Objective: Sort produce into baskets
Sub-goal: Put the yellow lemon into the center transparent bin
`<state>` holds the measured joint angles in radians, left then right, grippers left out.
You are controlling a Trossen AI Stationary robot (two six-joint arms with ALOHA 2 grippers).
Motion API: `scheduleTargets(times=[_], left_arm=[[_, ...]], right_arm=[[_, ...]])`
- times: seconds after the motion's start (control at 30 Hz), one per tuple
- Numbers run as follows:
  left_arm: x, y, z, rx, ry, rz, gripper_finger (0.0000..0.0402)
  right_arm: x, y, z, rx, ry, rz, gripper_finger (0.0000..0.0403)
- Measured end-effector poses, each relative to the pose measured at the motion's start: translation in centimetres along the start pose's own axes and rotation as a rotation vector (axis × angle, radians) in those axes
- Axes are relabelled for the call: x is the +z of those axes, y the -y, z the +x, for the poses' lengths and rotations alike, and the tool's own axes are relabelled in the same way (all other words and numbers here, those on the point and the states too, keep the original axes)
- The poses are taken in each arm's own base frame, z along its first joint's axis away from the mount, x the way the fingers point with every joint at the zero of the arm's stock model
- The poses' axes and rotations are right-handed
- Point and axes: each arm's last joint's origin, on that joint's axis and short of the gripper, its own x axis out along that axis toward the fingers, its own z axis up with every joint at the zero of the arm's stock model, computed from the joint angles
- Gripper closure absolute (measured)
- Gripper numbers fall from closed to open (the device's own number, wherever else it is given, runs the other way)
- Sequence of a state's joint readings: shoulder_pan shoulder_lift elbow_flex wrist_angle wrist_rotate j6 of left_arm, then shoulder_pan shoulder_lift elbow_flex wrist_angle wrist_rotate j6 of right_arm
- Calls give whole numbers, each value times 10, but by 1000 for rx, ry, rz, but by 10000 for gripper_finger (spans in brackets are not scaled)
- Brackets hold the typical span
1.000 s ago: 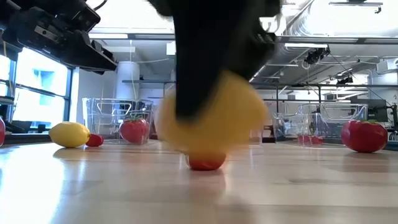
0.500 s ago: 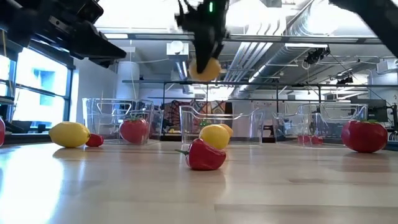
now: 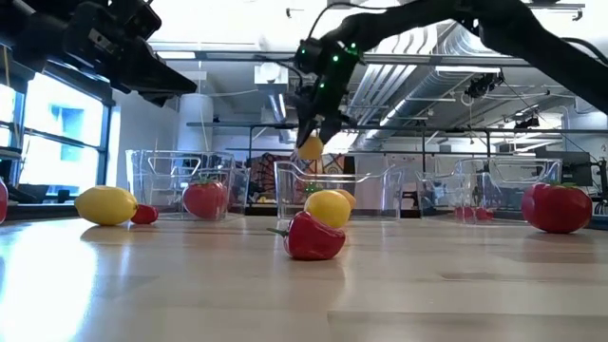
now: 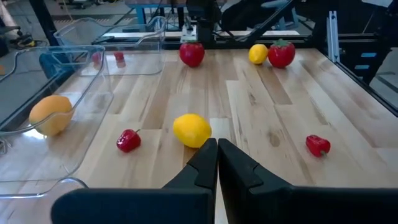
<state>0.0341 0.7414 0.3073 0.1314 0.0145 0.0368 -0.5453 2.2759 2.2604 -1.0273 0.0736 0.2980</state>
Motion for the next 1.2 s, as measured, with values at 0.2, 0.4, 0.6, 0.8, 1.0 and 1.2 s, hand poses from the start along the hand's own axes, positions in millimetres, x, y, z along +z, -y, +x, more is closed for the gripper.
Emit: scheduleTargets(times=[0.2, 0.4, 0.6, 0.8, 1.0, 1.2], left_arm=[[0, 0, 0, 1, 1, -7, 401], [0, 0, 0, -1, 0, -15, 401], [0, 0, 0, -1, 1, -9, 401], [0, 0, 0, -1, 0, -8, 401], [0, 0, 0, -1, 0, -9, 401], [0, 0, 0, -1, 0, -9, 401]], right_arm=[[-6, -5, 20, 10, -55, 149, 207], [-9, -1, 38, -20, -74, 282, 207], [-15, 5, 67, -45, -123, 381, 207], [-16, 4, 77, -38, -121, 410, 207], [-20, 4, 89, -51, -145, 410, 152], [-19, 4, 89, -56, -129, 379, 130]])
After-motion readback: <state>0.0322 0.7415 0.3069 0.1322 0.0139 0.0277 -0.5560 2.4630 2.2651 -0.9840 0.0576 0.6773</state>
